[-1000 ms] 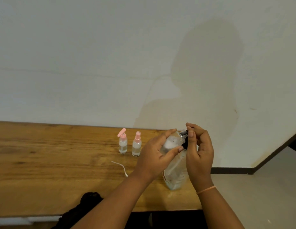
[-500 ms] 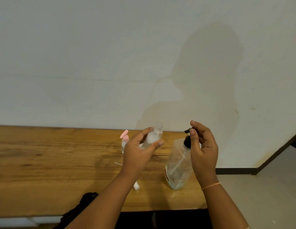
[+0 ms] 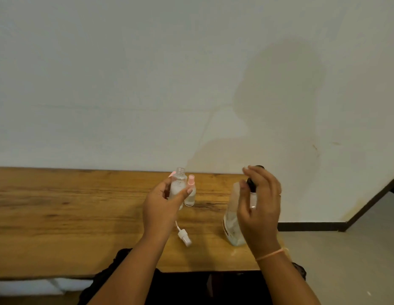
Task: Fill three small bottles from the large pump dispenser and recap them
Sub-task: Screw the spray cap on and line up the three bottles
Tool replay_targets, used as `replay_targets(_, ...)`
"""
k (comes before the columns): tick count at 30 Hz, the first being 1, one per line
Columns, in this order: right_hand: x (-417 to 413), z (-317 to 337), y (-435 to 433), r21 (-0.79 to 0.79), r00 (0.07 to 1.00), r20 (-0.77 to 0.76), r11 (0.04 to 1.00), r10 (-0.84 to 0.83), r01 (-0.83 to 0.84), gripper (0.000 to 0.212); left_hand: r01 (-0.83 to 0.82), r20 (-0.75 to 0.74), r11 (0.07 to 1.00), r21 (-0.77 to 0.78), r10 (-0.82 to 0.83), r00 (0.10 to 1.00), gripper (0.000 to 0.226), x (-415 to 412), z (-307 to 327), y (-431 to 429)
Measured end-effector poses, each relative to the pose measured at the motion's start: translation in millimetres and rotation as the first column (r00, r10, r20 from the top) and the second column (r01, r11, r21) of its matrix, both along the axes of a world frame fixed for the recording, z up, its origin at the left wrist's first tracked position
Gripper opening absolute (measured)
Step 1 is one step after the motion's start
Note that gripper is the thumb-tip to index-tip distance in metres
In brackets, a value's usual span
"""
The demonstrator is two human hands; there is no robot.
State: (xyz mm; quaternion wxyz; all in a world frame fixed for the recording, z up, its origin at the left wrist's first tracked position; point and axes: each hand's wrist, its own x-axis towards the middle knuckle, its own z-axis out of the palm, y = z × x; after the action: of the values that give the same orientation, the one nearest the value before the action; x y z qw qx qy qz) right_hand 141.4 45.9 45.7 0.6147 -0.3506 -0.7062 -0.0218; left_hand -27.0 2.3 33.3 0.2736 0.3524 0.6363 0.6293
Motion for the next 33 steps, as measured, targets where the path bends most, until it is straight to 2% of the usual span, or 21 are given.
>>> replay_targets(3,-18,-12,-7,-0.056,0.983,0.131,0.991,0.128,-0.121,0.018,0.015,0.004,0.999,-0.038,-0.015,1.000,0.031,-4,-3,-1)
replay_targets(6,-34,-35,-4,-0.316,0.935,0.242,0.932,0.259,-0.177,0.015,0.021,0.010,0.998,-0.058,-0.021,1.000,0.031,-8,-6,-1)
replay_targets(9,-48,-57,2,-0.623,0.867,0.344,0.779,0.362,-0.078,0.018,0.018,0.004,0.997,-0.073,-0.018,1.000,0.035,-12,-8,1)
replay_targets(11,-55,-66,3,-0.757,0.812,0.402,0.653,0.424,0.035,0.030,0.004,0.005,0.997,-0.076,-0.004,1.000,0.033,-15,-9,3)
replay_targets(13,-62,-73,2,-0.802,0.732,0.477,0.581,0.487,0.136,0.038,-0.011,0.013,0.997,-0.072,0.012,1.000,0.032,-18,-9,5)
replay_targets(16,-72,-86,-1,-0.816,0.615,0.549,0.523,0.566,0.247,0.044,-0.024,0.011,0.996,-0.087,0.026,1.000,0.033,-20,-12,8)
replay_targets(19,-79,-93,-1,-0.778,0.562,0.609,0.558,0.559,0.288,0.039,-0.027,-0.006,0.994,-0.106,0.027,1.000,0.033,-23,-14,12)
replay_targets(21,-81,-95,2,-0.777,0.584,0.605,0.561,0.541,0.286,0.030,-0.023,-0.022,0.992,-0.121,0.021,1.000,0.032,-25,-15,14)
replay_targets(23,-82,-91,5,-0.811,0.632,0.554,0.524,0.542,0.261,0.023,-0.017,-0.035,0.991,-0.133,0.013,0.999,0.033,-28,-16,15)
replay_targets(26,-78,-77,8,-0.837,0.749,0.454,0.519,0.482,0.174,0.017,-0.026,-0.043,0.989,-0.145,0.020,0.999,0.035,-35,-19,15)
replay_targets(30,-61,-50,7,-0.788,0.910,0.229,0.615,0.346,-0.035,0.012,-0.039,-0.069,0.987,-0.157,0.028,0.997,0.040,-43,-20,15)
replay_targets(33,-53,-33,6,-0.670,0.945,0.076,0.718,0.318,-0.188,0.024,-0.044,-0.093,0.985,-0.167,0.028,0.995,0.036,-45,-21,15)
